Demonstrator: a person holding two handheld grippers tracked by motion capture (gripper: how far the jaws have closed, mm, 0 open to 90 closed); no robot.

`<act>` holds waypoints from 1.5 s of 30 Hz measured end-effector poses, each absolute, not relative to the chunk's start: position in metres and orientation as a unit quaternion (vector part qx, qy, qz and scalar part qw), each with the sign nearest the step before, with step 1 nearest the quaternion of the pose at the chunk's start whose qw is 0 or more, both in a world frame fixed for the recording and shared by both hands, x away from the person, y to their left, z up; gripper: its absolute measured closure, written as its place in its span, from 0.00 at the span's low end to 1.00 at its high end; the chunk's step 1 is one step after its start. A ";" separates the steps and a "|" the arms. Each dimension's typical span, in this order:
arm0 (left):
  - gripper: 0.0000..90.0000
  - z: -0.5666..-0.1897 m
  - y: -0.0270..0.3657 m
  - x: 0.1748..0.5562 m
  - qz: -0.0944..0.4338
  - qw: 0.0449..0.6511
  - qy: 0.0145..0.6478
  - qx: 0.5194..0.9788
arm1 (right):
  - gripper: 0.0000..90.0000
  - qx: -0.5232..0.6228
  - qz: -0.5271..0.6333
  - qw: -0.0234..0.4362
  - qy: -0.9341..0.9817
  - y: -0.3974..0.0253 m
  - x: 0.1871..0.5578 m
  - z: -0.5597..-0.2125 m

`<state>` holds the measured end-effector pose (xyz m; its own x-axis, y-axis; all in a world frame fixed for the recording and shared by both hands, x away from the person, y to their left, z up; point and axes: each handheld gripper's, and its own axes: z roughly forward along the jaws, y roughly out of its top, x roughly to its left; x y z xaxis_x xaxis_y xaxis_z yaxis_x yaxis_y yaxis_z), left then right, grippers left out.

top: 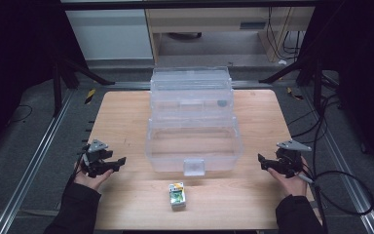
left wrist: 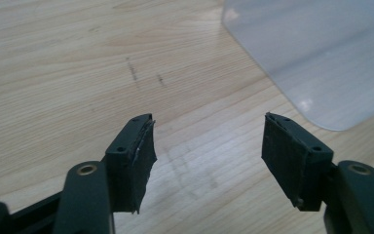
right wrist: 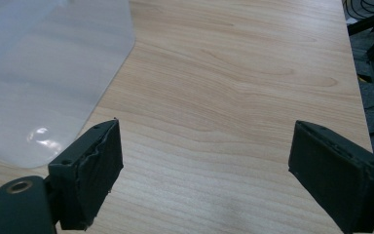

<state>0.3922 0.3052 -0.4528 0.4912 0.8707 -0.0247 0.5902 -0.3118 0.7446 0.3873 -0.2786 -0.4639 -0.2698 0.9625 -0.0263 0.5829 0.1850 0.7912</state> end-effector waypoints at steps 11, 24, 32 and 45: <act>0.37 -0.440 0.283 0.377 0.174 0.356 0.402 0.826 | 0.14 0.527 0.332 0.294 0.725 -0.279 0.387 -0.468; 0.34 -0.423 0.243 0.359 0.121 0.351 0.300 0.879 | 0.12 0.525 0.314 0.275 0.741 -0.278 0.390 -0.473; 0.35 -0.422 0.224 0.351 0.099 0.334 0.259 0.901 | 0.12 0.514 0.313 0.272 0.751 -0.277 0.391 -0.476; 0.33 -0.424 0.192 0.344 0.065 0.305 0.209 0.927 | 0.12 0.512 0.309 0.273 0.754 -0.276 0.393 -0.479</act>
<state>0.3435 0.1917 -0.4241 0.9044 0.4267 -0.0057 0.3470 -0.7275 0.5919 0.3927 -0.2758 -0.4785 -0.3277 0.9401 -0.0943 0.6026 0.2848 0.7455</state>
